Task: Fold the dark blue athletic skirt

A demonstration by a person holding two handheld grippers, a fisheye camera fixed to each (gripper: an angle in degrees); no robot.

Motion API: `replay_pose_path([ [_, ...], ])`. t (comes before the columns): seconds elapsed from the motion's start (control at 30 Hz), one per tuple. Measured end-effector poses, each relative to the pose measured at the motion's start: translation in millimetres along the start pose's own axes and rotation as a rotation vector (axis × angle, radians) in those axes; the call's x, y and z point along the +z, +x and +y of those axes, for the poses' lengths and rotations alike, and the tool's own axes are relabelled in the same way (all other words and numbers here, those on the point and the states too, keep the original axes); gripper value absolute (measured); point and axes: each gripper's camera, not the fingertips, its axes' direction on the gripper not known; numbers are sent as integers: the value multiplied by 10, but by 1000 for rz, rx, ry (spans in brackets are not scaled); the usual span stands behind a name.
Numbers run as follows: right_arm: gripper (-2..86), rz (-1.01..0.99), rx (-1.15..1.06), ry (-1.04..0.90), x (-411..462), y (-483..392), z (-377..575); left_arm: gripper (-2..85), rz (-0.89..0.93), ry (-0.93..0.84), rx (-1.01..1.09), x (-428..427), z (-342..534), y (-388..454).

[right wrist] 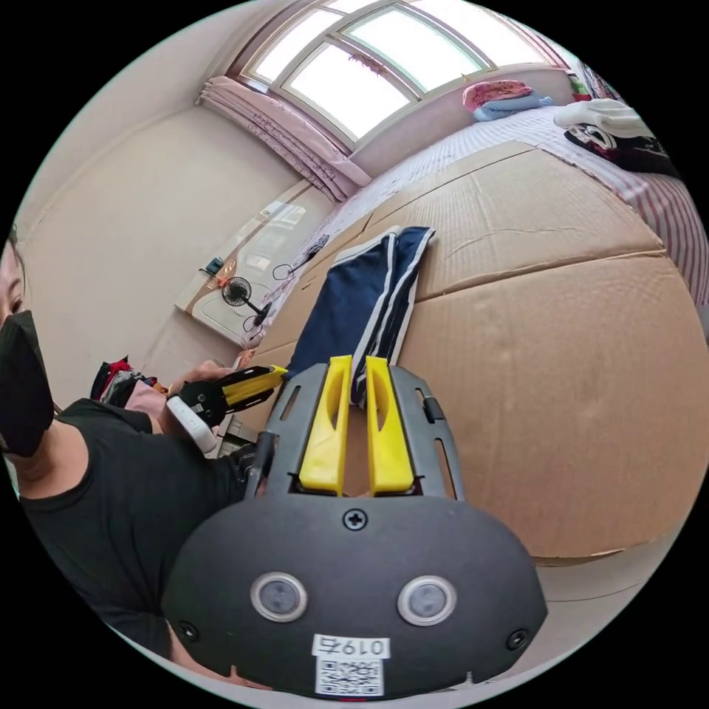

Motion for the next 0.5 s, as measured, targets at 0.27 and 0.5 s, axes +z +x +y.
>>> replay_pose_path([
  [0.27,55,10,33,-83,35,1,118,14,-4,-5,-26,1,37,-21],
  [0.5,77,30,39,-99,-3,-8,85,15,-9,-8,-33,17,41,6],
])
